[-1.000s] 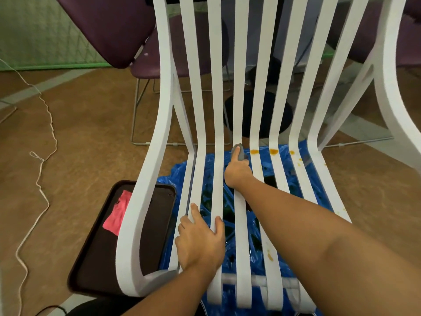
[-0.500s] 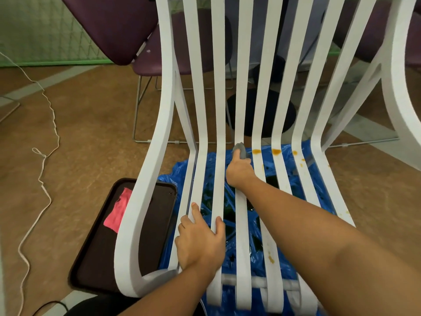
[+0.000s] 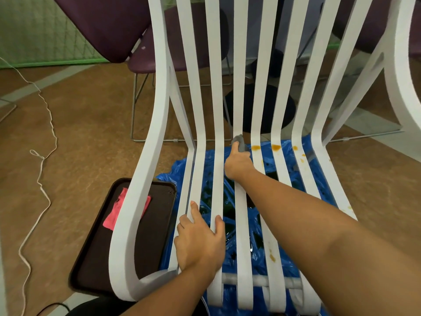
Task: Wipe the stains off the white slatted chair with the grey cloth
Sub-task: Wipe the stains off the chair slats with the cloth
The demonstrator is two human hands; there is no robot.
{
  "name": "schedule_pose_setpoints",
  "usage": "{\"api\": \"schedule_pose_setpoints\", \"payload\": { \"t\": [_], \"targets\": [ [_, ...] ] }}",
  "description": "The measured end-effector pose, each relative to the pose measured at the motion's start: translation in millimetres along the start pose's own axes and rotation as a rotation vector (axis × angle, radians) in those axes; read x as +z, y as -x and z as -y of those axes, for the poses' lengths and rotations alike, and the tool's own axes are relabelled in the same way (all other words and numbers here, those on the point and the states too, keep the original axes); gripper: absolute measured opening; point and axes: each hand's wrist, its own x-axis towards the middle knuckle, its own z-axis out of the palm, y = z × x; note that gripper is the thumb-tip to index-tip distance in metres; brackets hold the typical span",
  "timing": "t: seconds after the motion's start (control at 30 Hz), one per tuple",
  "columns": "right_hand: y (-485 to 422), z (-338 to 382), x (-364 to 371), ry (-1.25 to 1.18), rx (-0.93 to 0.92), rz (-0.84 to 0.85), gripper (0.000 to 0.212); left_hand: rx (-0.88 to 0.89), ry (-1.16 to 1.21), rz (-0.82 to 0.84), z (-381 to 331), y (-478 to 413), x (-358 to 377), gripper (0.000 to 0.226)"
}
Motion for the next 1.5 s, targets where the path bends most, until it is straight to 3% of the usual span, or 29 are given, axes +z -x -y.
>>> {"api": "schedule_pose_setpoints", "payload": {
  "t": [0.67, 0.77, 0.93, 1.1, 1.4, 1.5],
  "targets": [
    [69, -17, 25, 0.124, 0.005, 0.028, 0.091, -0.022, 0.025, 0.051, 0, -3, -2, 0.076],
    [96, -21, 30, 0.029, 0.052, 0.053, 0.089, -0.014, 0.032, 0.059, 0, -3, -3, 0.073],
    [154, -38, 36, -0.162, -0.033, 0.03, 0.067, -0.012, 0.022, 0.064, 1, -2, -6, 0.068],
    [201, -44, 49, -0.057, 0.046, 0.122, 0.091, -0.005, 0.044, 0.077, 1, -1, -11, 0.063],
    [259, -66, 77, -0.141, 0.031, 0.093, 0.078, 0.01, 0.074, 0.062, 2, 2, -12, 0.06],
    [255, -63, 76, -0.054, 0.033, 0.087, 0.088, 0.016, 0.057, 0.055, 2, 3, -12, 0.061]
  ]
}}
